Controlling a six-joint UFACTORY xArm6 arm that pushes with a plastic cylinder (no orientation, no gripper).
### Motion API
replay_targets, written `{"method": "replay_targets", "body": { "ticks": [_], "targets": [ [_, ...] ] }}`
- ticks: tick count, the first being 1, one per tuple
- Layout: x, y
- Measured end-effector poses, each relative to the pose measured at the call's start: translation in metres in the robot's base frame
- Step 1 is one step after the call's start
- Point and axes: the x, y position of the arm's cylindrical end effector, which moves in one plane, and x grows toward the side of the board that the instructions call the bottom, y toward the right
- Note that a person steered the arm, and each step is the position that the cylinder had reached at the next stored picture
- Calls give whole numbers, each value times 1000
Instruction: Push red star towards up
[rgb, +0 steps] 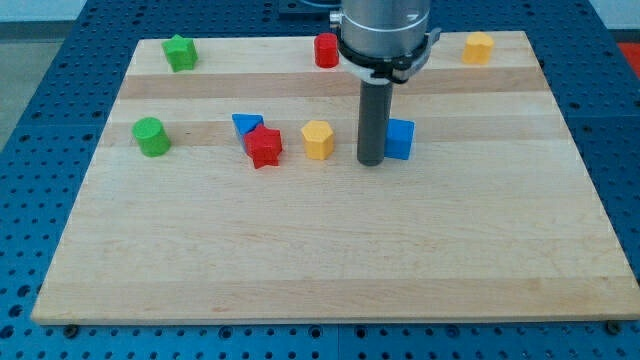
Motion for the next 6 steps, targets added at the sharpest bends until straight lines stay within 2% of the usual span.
{"method": "replay_targets", "body": {
  "ticks": [1,2,4,6],
  "targets": [
    [-24,0],
    [-25,15],
    [-4,42],
    [0,85]
  ]
}}
